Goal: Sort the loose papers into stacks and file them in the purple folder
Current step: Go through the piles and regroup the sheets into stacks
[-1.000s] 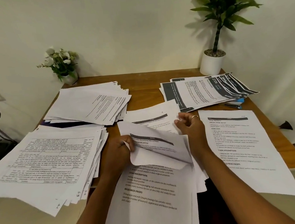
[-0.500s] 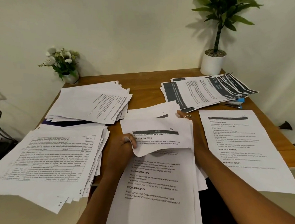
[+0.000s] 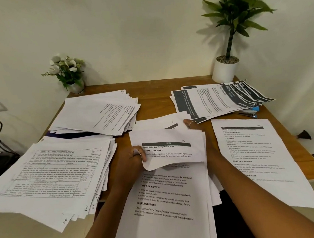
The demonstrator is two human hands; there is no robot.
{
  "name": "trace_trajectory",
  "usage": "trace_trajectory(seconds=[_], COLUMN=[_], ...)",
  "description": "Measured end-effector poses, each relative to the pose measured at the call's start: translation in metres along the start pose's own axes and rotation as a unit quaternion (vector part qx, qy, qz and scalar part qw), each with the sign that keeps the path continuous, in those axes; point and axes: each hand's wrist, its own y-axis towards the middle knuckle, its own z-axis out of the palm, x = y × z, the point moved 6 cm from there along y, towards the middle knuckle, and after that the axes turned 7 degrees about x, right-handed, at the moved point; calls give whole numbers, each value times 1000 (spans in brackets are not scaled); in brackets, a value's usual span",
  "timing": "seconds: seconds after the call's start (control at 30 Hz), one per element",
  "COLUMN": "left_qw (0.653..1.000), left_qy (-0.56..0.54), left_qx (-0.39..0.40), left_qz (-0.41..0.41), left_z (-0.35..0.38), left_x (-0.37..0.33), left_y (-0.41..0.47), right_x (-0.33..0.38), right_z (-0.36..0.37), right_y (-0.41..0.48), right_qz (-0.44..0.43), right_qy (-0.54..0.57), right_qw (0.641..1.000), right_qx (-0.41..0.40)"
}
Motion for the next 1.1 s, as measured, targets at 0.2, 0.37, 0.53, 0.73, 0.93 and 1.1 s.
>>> trace_trajectory(seconds=[0.2,0.37,0.53,0.73,0.93,1.1], left_qw=[1000,997,984,976,974,969], left_qy=[-5,1,3,19,57,97], left_qx=[-15,-76,-171,-197,-185,-194], left_qz=[-20,-24,-52,-97,-119,-122], left_z=[0,-6,-15,-14,-15,-14], left_x=[-4,-12,-10,-4,1,2], left_y=[-2,-2,-2,4,10,12], right_x=[21,54,98,131,157,174], right_z=[-4,-29,-57,-53,-10,6], right_y=[34,31,8,-35,-75,-93], right_qz=[-41,-133,-220,-366,-491,-498], right_qy=[-4,-170,-202,-241,-294,-252], right_qw=[999,971,937,873,820,829], right_qx=[-9,-101,-182,-213,-17,18])
